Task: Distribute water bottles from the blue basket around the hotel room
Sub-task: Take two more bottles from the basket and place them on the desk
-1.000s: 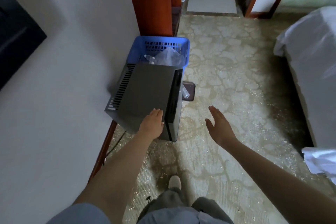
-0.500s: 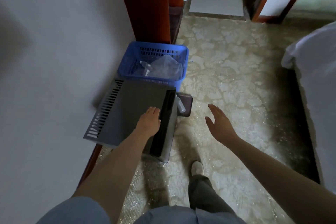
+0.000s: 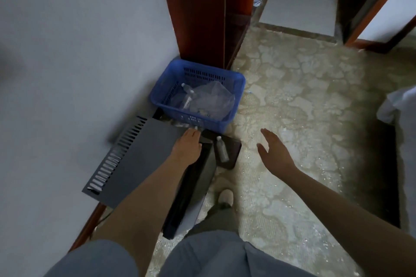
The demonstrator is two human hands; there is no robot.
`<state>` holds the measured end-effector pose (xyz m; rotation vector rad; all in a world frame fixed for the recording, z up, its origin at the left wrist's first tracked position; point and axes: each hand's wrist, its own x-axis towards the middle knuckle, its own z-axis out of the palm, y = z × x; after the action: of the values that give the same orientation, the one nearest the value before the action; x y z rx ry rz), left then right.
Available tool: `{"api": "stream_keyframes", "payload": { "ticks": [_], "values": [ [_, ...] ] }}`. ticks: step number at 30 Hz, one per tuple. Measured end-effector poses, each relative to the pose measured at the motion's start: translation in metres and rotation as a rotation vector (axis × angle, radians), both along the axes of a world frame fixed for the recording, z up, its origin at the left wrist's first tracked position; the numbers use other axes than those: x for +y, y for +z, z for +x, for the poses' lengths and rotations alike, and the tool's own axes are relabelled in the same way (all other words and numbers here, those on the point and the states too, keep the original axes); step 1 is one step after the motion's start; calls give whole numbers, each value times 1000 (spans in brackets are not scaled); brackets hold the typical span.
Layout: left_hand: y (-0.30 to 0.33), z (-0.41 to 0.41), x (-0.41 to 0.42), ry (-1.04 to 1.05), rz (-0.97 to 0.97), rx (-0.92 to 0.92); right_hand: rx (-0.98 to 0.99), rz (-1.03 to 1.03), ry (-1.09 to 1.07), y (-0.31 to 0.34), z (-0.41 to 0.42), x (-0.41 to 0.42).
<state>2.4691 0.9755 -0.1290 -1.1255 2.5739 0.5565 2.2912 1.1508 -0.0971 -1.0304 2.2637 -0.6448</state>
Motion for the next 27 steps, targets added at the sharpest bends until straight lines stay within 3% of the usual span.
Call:
{"api": "stream_keyframes", "payload": {
  "ticks": [14,22,27],
  "values": [
    [-7,-122,-128,78,33,6,-1,32,115,-3,-143,-138],
    [-10,-191,-146,120,-27,-73,-25,78,190,-15,-225,-179],
    [-7,-245,-138,309,-95,-205,-34,95,344,-27,-293,-203]
  ]
}}
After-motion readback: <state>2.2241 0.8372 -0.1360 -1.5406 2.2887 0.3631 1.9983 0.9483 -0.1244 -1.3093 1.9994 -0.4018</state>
